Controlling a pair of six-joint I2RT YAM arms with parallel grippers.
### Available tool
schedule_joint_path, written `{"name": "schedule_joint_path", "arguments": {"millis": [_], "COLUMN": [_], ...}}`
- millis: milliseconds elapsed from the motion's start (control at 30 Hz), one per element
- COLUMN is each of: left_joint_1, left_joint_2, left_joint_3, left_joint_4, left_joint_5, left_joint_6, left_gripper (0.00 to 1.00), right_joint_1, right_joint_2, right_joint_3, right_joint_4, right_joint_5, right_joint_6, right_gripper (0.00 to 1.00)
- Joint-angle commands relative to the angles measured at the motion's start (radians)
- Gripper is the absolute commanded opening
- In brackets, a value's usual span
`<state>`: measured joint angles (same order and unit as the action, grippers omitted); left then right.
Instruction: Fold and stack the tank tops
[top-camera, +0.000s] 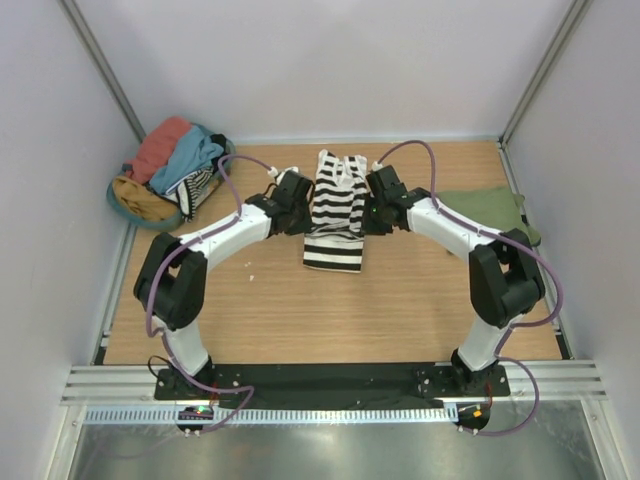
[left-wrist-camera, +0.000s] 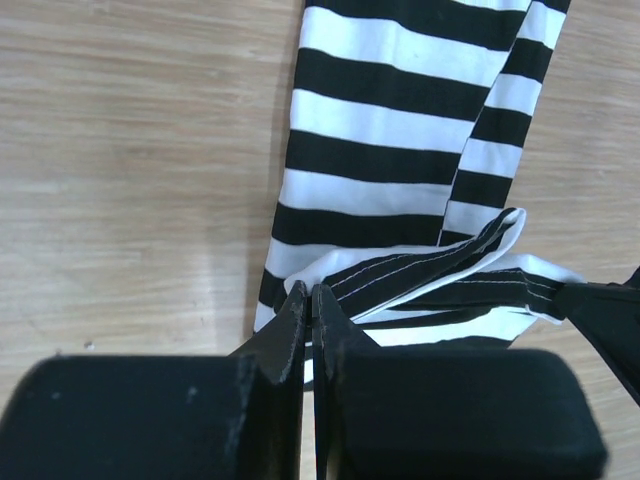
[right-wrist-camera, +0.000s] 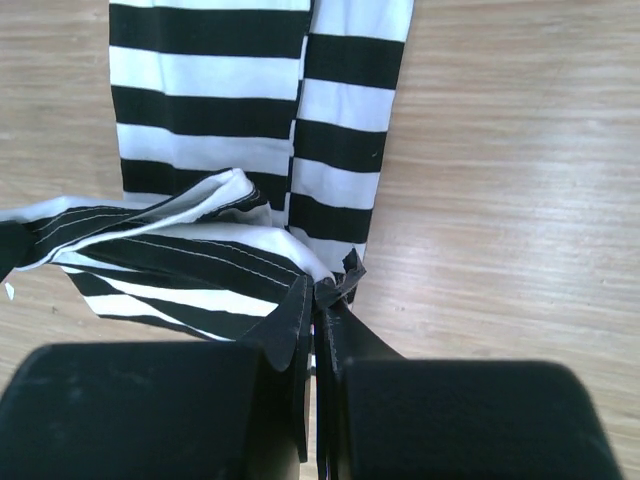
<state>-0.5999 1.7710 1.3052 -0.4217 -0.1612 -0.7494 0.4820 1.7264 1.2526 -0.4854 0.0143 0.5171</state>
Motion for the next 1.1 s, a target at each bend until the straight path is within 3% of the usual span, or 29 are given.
{"name": "schedule_joint_path", "arguments": {"millis": [0,1067], "left_joint_1": [0.022,0.104], "left_joint_2": [0.037,0.272], "left_joint_3": [0.078,0.413], "left_joint_4": [0.041,0.050], "left_joint_5": [0.037,0.123], "left_joint_6": [0.036,0.110], "left_gripper": [0.00,0.00], "right_joint_1": [-0.020,-0.129], "right_joint_2": [0.027,0.242], "right_joint_3": [0.076,0.372], "right_joint_4": [0.024,-0.028], "right_joint_5": [0.000,-0.002], "right_joint_6": [-0.023,-0.020], "right_gripper": [0.01,0.01]}}
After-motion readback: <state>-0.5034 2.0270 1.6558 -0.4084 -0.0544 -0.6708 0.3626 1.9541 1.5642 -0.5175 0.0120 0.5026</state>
